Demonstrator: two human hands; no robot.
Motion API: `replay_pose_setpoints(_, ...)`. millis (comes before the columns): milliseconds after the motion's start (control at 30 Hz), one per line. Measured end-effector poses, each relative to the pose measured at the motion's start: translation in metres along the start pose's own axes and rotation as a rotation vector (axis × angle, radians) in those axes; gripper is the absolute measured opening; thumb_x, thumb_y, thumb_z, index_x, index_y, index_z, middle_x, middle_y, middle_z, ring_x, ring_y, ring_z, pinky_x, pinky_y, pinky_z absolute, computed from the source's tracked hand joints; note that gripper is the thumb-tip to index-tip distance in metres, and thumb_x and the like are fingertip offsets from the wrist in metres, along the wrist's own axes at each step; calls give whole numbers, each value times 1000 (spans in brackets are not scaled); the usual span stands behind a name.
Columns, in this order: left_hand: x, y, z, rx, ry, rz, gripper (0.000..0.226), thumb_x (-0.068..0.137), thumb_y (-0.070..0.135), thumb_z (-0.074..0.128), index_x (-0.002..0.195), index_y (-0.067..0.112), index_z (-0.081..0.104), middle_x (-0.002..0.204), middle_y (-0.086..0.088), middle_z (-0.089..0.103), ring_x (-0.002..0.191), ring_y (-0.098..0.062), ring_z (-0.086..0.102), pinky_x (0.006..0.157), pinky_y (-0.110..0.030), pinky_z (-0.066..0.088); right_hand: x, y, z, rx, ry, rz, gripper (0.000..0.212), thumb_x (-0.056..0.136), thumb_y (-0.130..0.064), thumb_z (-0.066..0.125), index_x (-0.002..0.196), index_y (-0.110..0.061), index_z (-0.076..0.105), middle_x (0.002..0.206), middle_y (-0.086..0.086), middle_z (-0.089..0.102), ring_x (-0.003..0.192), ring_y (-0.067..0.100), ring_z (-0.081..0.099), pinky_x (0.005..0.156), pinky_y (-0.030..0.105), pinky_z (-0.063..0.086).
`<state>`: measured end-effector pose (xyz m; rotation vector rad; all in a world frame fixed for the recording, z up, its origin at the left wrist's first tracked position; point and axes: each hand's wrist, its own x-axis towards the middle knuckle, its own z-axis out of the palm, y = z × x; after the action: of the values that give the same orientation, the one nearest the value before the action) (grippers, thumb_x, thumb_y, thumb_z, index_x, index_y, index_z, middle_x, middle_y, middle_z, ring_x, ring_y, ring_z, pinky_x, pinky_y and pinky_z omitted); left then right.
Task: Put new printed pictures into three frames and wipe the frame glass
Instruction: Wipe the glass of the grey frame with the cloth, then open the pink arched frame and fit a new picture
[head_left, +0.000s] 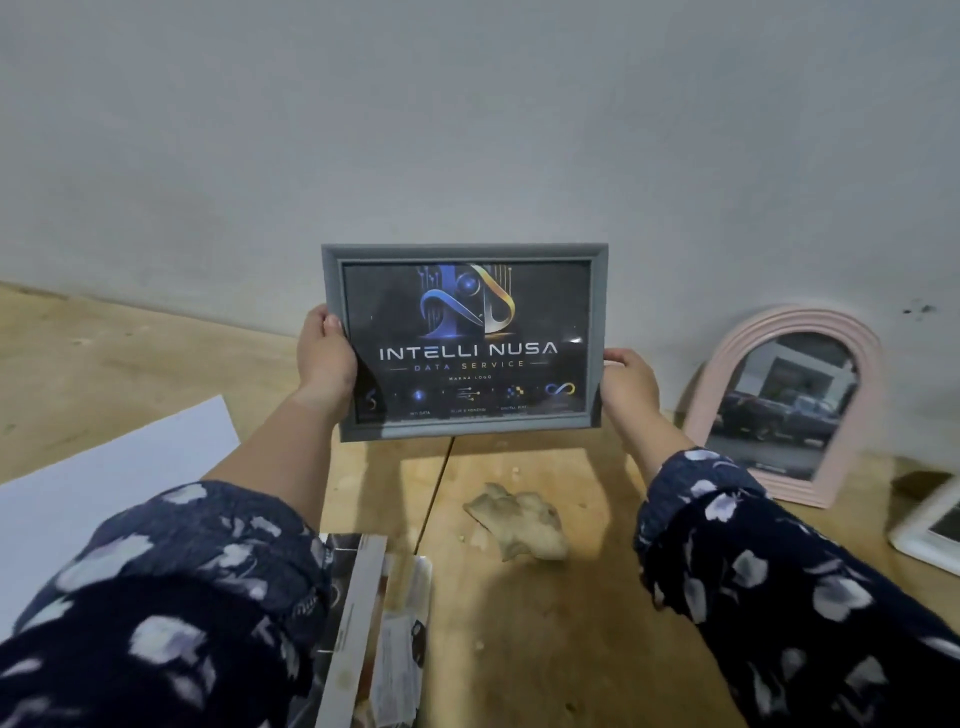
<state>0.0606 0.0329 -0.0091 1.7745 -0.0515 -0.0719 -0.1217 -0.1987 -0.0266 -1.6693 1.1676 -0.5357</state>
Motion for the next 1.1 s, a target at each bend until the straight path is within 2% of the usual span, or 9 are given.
replay_pose_setpoints(233,6,-4,67,42,-242,-62,42,101,24,24,139,19,40,133,-10,52,120,-29,50,103,-42,41,3,35,-12,110,68,115,48,91,0,34,138,-11,42,135,11,53,121,31,50,98,35,41)
replay_pose_setpoints(367,11,-6,87,2,-331,-83,34,100,23,26,129,23,44,122,-9,56,102,-25,53,74,-29,42,6,44,-14,90,13,174,54,92,0,34,145,-12,30,145,13,43,131,31,42,110,44,35)
replay_pose_setpoints(467,13,-14,97,-24,-366,-127,43,100,27,28,142,28,33,130,-5,51,111,-26,52,62,-25,42,7,50,-15,105,-43,214,59,92,5,32,148,-14,23,149,11,37,134,30,38,112,42,32)
replay_pose_setpoints(533,15,-19,99,-19,-388,-144,51,99,34,32,148,28,24,143,-4,44,125,-29,47,79,-34,50,7,51,-15,114,-64,218,63,91,8,32,149,-15,21,147,10,38,131,29,39,109,38,34)
replay_pose_setpoints(600,15,-19,100,-13,-398,-160,61,94,41,37,150,24,20,151,-6,36,136,-30,37,106,-47,38,9,53,-14,114,-73,209,68,88,10,34,149,-18,22,143,9,43,122,27,45,106,38,38)
replay_pose_setpoints(667,12,-19,103,17,-372,-151,68,94,43,40,153,22,14,157,-4,24,142,-27,27,115,-44,25,11,55,-14,99,-90,202,70,86,9,34,149,-22,25,140,6,48,116,24,48,105,39,41)
replay_pose_setpoints(767,-4,-21,108,196,-212,-65,69,98,30,46,154,15,9,160,-3,10,144,-28,17,116,-41,23,6,58,-20,19,-126,242,71,89,4,34,152,-23,18,151,3,36,130,28,43,110,39,36)
replay_pose_setpoints(867,-32,-27,117,396,-56,-15,60,91,14,53,144,8,28,149,-13,20,134,-37,24,109,-42,28,-9,64,-31,-65,-185,257,62,95,2,32,152,-17,17,157,3,24,135,28,38,108,35,33)
replay_pose_setpoints(1100,-114,-13,178,505,-166,134,47,84,7,55,128,8,37,137,-17,27,124,-37,29,97,-45,34,-12,93,-105,-36,3,177,40,95,1,38,126,-15,57,129,2,59,115,18,54,89,23,40)
